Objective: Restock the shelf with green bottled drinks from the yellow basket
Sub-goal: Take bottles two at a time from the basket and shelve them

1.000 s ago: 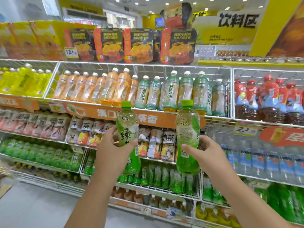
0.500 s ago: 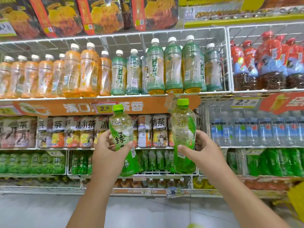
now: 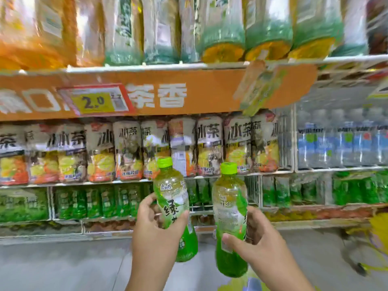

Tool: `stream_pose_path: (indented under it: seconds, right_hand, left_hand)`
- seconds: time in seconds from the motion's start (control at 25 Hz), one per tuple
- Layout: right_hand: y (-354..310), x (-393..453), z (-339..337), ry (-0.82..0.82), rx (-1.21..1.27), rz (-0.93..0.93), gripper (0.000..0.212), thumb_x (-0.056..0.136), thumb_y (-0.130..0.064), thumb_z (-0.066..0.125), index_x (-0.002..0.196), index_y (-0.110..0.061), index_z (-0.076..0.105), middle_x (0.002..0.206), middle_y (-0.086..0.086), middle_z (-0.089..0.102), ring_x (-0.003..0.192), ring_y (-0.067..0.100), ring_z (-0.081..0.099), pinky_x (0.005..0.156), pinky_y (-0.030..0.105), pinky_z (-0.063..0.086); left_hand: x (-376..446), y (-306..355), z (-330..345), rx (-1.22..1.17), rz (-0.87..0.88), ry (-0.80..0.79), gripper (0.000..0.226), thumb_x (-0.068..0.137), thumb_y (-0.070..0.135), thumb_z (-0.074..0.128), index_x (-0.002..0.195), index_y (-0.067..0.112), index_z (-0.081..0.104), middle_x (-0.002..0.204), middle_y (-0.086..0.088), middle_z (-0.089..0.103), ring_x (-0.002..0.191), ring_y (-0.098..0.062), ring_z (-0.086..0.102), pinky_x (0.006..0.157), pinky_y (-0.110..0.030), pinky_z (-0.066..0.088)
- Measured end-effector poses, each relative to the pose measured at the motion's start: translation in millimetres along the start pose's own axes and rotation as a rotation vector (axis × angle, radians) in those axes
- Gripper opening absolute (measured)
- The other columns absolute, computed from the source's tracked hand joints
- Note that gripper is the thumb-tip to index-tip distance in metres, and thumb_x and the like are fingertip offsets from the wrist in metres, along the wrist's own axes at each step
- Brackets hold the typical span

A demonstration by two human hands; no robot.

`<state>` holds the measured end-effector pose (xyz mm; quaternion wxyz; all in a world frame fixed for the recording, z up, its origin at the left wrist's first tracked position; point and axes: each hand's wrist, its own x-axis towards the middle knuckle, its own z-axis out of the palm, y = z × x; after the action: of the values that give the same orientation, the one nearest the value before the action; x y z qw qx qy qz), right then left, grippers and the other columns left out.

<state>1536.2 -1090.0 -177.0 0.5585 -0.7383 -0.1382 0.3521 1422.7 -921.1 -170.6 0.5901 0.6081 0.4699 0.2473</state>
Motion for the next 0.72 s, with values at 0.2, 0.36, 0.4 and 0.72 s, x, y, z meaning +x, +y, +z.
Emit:
stream_pose_path:
  seconds: [0.2, 0.36, 0.4, 0.72]
  right_hand:
    - [89, 54, 33, -0.015, 0.074, 0.041, 0.060, 0.073, -0.002, 0.089, 0.122, -0.026, 0.063, 0.109, -0.005, 0.078, 0.100, 0.015, 0.074, 0.090, 0.033, 0.055]
    - [155, 86, 45, 0.011, 0.064, 0.090, 0.057, 0.074, 0.005, 0.086, 0.118, -0.024, 0.064, 0.106, -0.007, 0.078, 0.098, 0.012, 0.074, 0.087, 0.030, 0.057]
    - [169, 96, 47, 0.020, 0.054, 0.102, 0.056, 0.074, 0.004, 0.086, 0.117, -0.025, 0.065, 0.105, -0.007, 0.079, 0.097, 0.013, 0.074, 0.087, 0.030, 0.057]
    - [246, 196, 57, 0.121, 0.023, 0.126, 0.047, 0.073, -0.003, 0.087, 0.111, -0.021, 0.066, 0.096, -0.009, 0.079, 0.090, 0.010, 0.073, 0.083, 0.028, 0.055]
  left_hand:
    - [35, -108, 33, -0.016, -0.070, -0.035, 0.073, 0.076, 0.009, 0.087, 0.125, 0.038, 0.043, 0.106, 0.031, 0.053, 0.092, 0.019, 0.055, 0.082, -0.010, 0.042]
    - [70, -178, 55, -0.008, -0.099, -0.042, 0.071, 0.076, 0.007, 0.086, 0.127, 0.034, 0.045, 0.116, 0.016, 0.063, 0.096, 0.013, 0.062, 0.099, -0.029, 0.050]
    - [80, -193, 62, -0.009, -0.101, -0.040, 0.073, 0.075, 0.008, 0.087, 0.130, 0.032, 0.045, 0.120, 0.012, 0.063, 0.101, 0.008, 0.064, 0.101, -0.032, 0.050]
    - [180, -275, 108, 0.125, 0.056, 0.032, 0.067, 0.071, 0.016, 0.091, 0.116, 0.037, 0.045, 0.093, 0.017, 0.060, 0.068, 0.022, 0.058, 0.060, -0.006, 0.043]
